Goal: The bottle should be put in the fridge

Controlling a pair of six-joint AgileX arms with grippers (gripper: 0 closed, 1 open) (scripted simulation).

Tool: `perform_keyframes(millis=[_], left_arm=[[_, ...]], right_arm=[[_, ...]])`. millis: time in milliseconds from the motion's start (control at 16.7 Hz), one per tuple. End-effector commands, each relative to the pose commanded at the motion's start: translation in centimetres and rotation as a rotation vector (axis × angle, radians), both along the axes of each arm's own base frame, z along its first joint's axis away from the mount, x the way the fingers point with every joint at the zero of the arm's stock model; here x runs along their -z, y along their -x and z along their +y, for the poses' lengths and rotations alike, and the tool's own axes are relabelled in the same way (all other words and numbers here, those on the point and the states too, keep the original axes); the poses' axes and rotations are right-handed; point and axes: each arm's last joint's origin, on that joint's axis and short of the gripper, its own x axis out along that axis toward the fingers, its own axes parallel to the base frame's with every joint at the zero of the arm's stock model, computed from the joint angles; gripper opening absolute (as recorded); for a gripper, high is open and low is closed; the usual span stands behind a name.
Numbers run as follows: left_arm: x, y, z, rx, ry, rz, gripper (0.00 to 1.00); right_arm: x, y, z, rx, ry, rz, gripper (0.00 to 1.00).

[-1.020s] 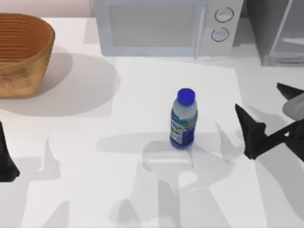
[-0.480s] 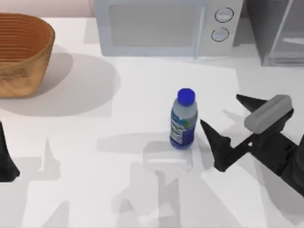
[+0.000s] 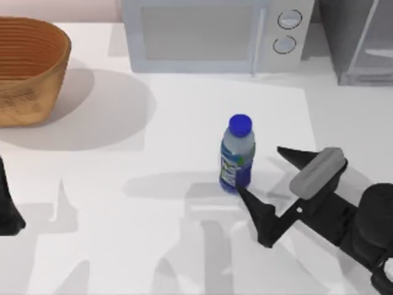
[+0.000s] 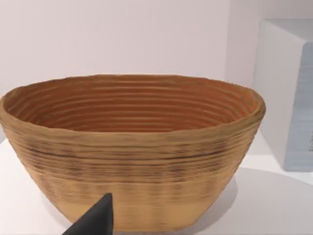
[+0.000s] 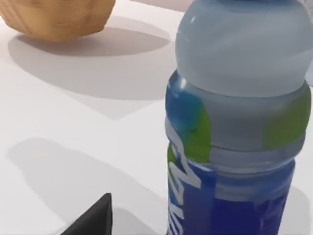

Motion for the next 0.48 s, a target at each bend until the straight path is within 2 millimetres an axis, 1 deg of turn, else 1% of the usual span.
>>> perform_keyframes(millis=[360, 480], left_arm=[[0.00, 0.00, 0.00, 0.000, 0.000, 0.000, 1.00], [0.00, 0.00, 0.00, 0.000, 0.000, 0.000, 1.00]], right_arm=[[0.01, 0.01, -0.15, 0.005, 0.002, 0.003, 1.00], [0.04, -0.27, 0.15, 0.003, 0.001, 0.001, 1.00]])
